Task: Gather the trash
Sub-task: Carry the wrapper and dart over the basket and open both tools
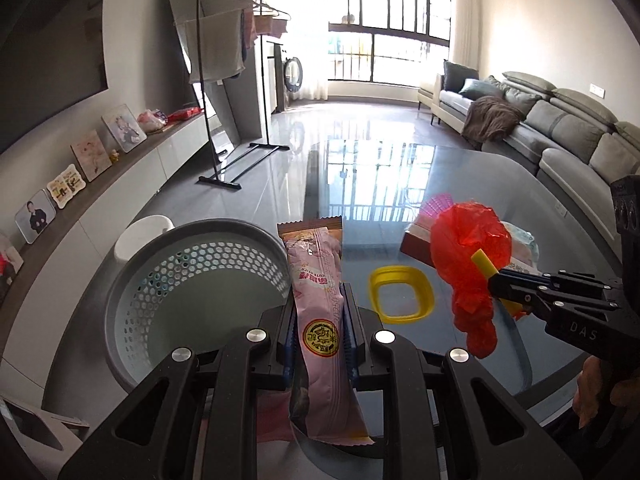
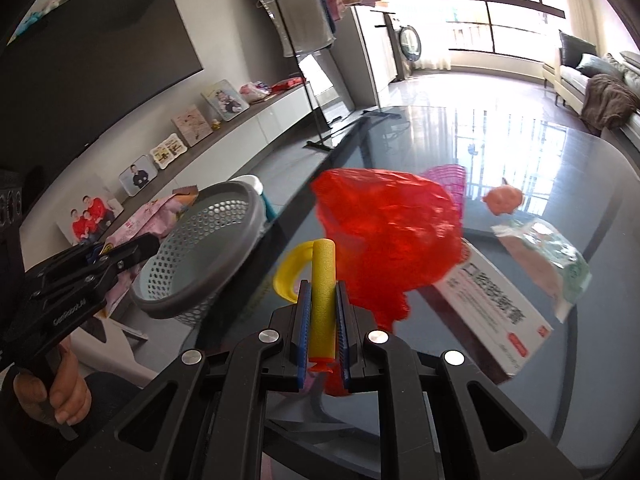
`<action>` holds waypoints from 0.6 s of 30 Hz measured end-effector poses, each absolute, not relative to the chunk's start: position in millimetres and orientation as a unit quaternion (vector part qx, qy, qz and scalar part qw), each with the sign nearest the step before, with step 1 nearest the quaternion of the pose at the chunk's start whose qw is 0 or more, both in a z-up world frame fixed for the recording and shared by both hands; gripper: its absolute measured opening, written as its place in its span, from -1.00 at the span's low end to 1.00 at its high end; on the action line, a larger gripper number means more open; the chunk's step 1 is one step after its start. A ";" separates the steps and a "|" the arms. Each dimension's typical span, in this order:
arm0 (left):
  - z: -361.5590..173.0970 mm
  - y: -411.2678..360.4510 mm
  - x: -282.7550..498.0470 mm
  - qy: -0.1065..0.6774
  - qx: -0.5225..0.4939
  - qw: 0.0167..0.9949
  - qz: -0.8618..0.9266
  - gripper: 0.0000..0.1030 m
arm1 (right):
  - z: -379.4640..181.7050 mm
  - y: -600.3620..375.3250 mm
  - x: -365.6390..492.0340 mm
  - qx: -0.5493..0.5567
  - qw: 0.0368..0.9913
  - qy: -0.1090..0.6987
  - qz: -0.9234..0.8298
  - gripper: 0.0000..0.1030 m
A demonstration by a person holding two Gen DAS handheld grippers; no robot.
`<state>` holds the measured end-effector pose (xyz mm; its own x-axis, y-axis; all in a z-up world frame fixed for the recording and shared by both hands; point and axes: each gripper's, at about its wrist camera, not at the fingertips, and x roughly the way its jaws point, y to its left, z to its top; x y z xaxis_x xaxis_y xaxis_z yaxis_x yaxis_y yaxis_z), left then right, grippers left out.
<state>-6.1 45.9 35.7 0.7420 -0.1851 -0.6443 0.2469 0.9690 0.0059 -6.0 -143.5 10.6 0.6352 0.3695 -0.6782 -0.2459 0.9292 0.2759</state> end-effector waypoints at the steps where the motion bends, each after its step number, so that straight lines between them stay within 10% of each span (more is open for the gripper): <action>1: 36.8 52.4 -3.5 0.340 0.042 0.933 -0.109 -0.62 | 11.9 -138.6 -4.3 0.077 0.900 0.391 0.178 -0.77; 18: 12.7 137.0 29.2 0.363 0.008 0.932 0.009 -0.62 | 17.7 -15.4 57.6 0.021 0.872 0.398 0.284 -0.77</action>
<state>29.2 137.0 12.7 0.7356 0.0228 -0.6770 -0.0115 0.9997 0.0212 57.6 -15.4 17.7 0.5216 0.5113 -0.6830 -0.4786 0.8381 0.2620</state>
